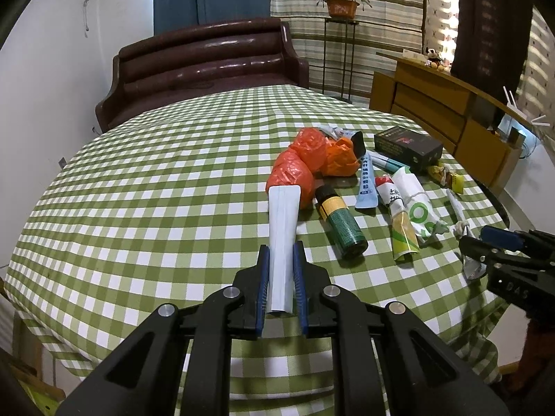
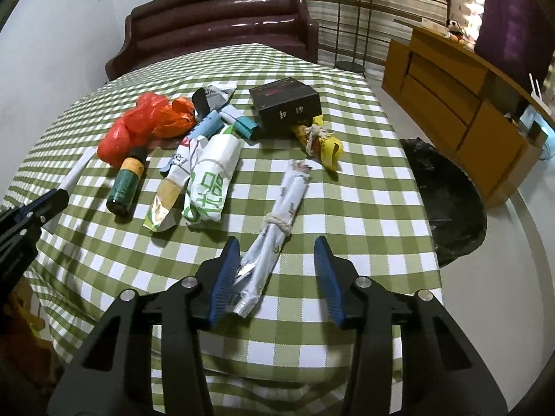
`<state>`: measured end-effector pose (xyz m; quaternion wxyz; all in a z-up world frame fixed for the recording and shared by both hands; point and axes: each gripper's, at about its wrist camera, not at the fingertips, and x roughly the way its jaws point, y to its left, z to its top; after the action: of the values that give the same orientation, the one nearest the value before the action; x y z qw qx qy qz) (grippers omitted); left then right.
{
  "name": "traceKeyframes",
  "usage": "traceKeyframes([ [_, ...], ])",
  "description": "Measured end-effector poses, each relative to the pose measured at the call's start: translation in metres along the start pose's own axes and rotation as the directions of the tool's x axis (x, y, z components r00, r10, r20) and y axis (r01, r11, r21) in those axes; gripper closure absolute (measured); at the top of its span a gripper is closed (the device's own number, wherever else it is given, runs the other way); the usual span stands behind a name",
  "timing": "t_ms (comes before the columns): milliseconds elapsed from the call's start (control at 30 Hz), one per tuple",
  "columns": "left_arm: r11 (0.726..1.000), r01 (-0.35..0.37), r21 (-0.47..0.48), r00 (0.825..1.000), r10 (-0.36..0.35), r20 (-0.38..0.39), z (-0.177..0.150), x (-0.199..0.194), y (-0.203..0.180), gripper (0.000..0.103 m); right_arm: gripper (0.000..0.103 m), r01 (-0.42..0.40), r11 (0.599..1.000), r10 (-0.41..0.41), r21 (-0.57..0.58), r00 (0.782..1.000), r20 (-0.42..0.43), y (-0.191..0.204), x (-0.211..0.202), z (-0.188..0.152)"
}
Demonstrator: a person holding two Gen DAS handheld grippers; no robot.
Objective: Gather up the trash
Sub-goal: 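Grasp the white string-tied paper wrapper with the right gripper while the left gripper holds the strip, then carry the strip and wrapper in both grippers over the black trash bin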
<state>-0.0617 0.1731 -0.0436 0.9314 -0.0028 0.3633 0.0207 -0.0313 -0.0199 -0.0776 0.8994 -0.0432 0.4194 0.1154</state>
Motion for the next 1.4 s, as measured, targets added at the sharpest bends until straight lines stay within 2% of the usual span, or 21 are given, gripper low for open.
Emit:
traceKeyframes([
  [167,1.000,0.001,-0.010,1.000,-0.001,0.005,0.001,0.003,0.002,0.088,0.058,-0.011,1.000,0.011,0.000,1.000,0.009,0.005,0.000,0.004],
  [333,1.000,0.007,-0.018,1.000,-0.007,0.010,0.001,0.003,0.001,0.088,0.059,0.008,1.000,-0.008,-0.017,1.000,-0.017,0.009,0.011,0.003],
  [400,1.000,0.013,-0.017,1.000,-0.013,0.010,0.000,0.003,-0.002,0.088,0.066,0.014,1.000,-0.014,-0.020,1.000,-0.013,0.008,0.010,0.002],
  [467,1.000,0.021,-0.017,1.000,-0.021,0.010,0.000,0.003,-0.004,0.088,0.084,-0.009,1.000,0.009,-0.004,1.000,-0.016,0.004,0.010,0.001],
  [500,0.999,0.027,-0.019,1.000,-0.026,0.011,0.000,0.003,-0.006,0.088,0.085,-0.014,1.000,0.014,0.004,1.000,-0.015,0.001,0.010,0.001],
  [667,0.999,0.049,-0.017,0.998,-0.048,0.026,0.002,-0.001,-0.015,0.088,0.086,-0.025,1.000,0.025,0.010,1.000,0.006,-0.006,0.004,-0.001],
  [1067,0.995,0.101,0.011,0.990,-0.102,0.099,0.024,-0.014,-0.048,0.088,0.086,-0.044,0.998,0.040,0.035,0.992,0.123,-0.027,-0.030,0.009],
  [1400,0.984,0.171,0.056,0.972,-0.178,0.152,0.054,-0.007,-0.094,0.088,0.086,0.030,0.993,-0.053,0.116,0.979,0.198,-0.086,-0.045,0.029],
])
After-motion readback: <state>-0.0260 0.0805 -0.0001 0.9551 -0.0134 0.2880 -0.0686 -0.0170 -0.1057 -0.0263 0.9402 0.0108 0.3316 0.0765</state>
